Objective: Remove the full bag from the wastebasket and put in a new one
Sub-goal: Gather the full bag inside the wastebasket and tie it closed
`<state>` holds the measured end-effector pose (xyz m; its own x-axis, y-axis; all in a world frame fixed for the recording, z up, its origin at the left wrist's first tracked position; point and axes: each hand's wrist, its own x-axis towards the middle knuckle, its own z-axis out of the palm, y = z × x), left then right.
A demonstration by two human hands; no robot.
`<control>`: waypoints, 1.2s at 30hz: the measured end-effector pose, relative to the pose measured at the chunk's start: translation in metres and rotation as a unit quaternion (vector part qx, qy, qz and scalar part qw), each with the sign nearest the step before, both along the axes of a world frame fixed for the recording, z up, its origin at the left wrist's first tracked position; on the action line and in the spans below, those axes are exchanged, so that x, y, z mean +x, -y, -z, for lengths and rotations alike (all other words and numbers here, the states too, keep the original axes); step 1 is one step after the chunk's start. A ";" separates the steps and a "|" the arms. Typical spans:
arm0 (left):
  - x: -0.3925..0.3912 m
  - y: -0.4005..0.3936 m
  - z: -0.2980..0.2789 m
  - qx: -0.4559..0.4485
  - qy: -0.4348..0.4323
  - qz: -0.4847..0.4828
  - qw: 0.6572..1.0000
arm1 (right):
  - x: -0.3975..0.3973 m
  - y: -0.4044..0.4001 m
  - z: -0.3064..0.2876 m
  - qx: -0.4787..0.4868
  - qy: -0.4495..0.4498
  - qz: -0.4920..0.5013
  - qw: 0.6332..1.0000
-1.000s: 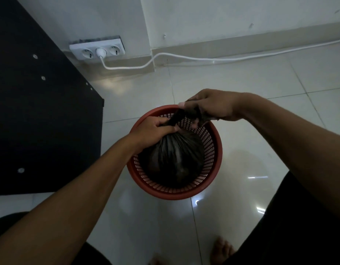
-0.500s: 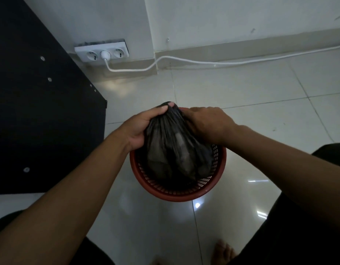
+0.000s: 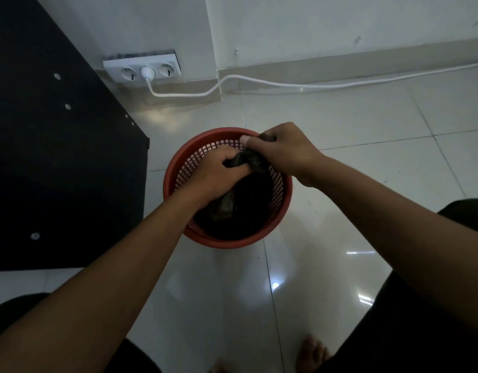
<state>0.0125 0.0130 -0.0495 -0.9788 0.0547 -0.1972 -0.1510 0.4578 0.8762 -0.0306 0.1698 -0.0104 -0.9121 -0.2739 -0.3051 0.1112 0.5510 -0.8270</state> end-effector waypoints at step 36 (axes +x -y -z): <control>0.015 0.016 -0.026 0.073 0.172 -0.048 0.981 | 0.011 0.005 0.027 -0.043 0.021 -0.181 0.982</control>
